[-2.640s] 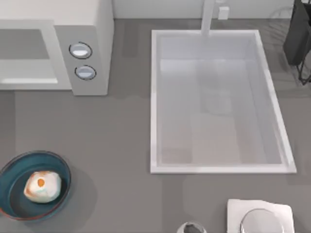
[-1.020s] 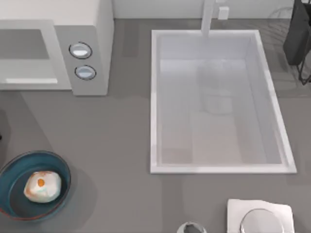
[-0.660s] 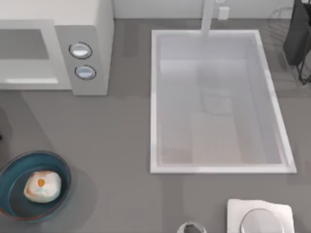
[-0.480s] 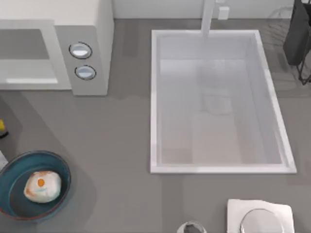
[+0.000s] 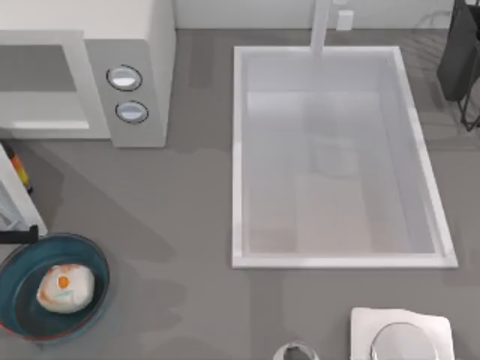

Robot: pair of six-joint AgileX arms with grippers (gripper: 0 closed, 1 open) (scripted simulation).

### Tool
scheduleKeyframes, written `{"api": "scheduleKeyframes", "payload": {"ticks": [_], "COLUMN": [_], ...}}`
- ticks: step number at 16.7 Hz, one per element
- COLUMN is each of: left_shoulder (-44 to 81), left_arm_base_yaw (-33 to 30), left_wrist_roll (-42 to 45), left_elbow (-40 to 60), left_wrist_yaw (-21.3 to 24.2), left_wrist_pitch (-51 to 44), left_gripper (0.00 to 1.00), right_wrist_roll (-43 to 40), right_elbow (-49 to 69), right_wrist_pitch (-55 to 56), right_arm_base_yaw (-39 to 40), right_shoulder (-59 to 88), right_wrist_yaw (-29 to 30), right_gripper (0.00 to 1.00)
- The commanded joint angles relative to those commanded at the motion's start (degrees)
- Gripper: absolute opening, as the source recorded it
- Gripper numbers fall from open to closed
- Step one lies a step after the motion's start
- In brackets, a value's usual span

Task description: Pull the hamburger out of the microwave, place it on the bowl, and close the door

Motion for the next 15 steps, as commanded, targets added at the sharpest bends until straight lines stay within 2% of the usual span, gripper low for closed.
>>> {"api": "scheduleKeyframes", "payload": {"ticks": [8, 15], "left_shoulder": [2.46, 23.86], "left_arm_base_yaw": [-0.71, -2.2], "left_wrist_roll": [-0.52, -1.28], "left_elbow": [1.81, 13.56], "left_wrist_yaw": [-0.19, -1.11], "left_wrist_pitch": [1.06, 9.19], "left_gripper": [0.0, 0.0], "right_wrist_roll": [0.0, 0.0], "right_elbow": [0.0, 0.0], "right_wrist_pitch": [0.0, 0.0], "right_arm_base_yaw": [0.0, 0.0], "right_shoulder": [0.0, 0.0], "right_wrist_yaw": [0.0, 0.0], "right_gripper": [1.0, 1.0]}}
